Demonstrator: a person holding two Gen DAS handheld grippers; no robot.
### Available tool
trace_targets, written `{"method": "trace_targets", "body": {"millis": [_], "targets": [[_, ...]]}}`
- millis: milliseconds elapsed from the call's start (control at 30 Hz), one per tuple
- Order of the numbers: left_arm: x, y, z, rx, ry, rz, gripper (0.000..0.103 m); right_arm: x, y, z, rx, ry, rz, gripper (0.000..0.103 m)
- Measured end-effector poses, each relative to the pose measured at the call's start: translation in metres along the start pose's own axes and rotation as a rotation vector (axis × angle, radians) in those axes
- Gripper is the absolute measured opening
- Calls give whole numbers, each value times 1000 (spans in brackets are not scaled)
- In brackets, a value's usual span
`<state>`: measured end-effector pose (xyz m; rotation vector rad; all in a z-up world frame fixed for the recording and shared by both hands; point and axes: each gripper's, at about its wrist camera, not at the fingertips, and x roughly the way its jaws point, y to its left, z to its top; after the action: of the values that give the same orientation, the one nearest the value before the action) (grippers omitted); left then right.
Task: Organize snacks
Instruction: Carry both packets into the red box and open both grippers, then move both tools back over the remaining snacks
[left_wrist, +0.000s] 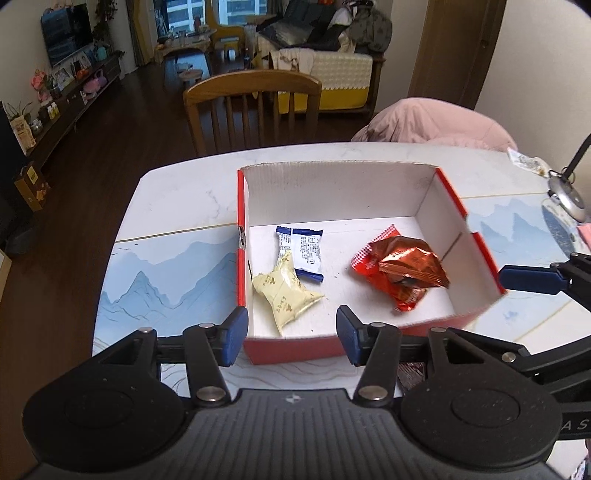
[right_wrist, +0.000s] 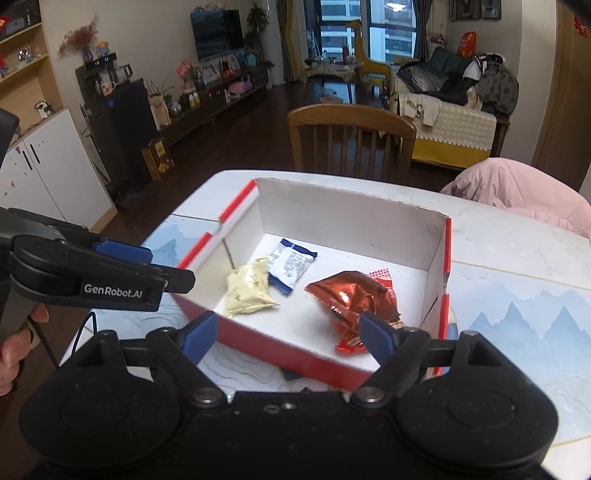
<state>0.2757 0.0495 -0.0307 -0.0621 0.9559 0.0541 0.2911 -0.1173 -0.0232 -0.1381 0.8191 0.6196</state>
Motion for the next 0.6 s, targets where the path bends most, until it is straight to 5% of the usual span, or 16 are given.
{"method": "trace_targets", "body": {"millis": [400,600], "targets": [[-61,6,-41,0,-90,-50,72,-51,21,-33,38,-74,16,91],[-79,6,-65,-6,-123,-87,73,-67,25,-55,72,-97,-8,102]]}}
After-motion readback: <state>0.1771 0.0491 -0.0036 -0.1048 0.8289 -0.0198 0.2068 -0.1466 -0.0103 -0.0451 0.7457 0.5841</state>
